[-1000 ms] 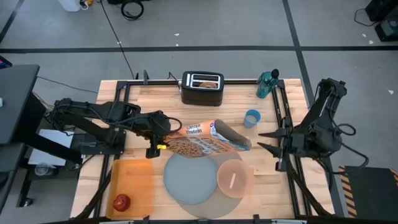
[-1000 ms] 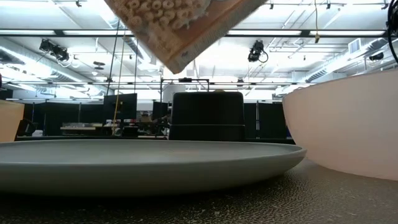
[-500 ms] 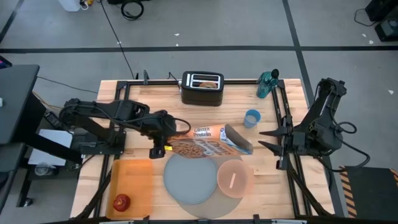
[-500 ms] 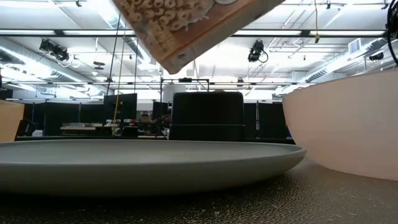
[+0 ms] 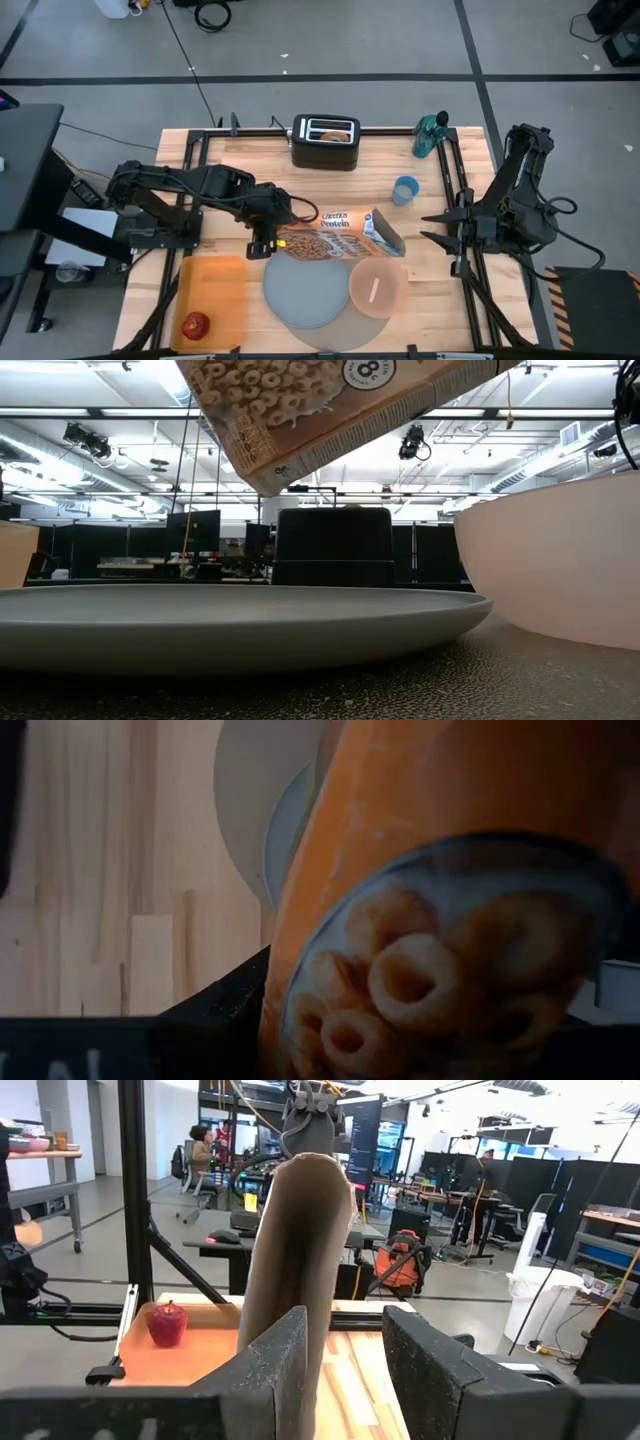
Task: Arrange a breakfast setting
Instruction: Put cereal into the pink bowl
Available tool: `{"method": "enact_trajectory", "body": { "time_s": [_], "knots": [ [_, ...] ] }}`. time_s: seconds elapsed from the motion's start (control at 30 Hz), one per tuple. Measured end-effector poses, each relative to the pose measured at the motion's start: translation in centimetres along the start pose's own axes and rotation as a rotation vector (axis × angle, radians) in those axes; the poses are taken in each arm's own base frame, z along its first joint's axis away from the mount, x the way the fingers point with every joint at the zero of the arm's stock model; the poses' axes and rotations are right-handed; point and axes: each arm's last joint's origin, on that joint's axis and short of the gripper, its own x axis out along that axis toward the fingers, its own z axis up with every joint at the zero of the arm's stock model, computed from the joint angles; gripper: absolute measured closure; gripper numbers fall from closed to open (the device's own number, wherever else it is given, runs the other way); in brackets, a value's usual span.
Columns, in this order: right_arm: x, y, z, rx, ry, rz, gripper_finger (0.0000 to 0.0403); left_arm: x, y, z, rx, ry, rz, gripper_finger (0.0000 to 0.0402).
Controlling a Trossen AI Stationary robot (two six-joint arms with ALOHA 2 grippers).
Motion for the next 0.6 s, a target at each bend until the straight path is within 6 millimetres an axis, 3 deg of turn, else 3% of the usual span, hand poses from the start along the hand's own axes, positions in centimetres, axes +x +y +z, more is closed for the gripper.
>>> {"method": "enact_trajectory", "body": {
  "time_s": [0.6],
  "knots": [
    [0.0,0.0,0.0,-0.005,0.000,0.000,0.0263,-2.3,-0.2,0.7,-0.017,-0.073,-0.021,0.0194]
  ]
}}
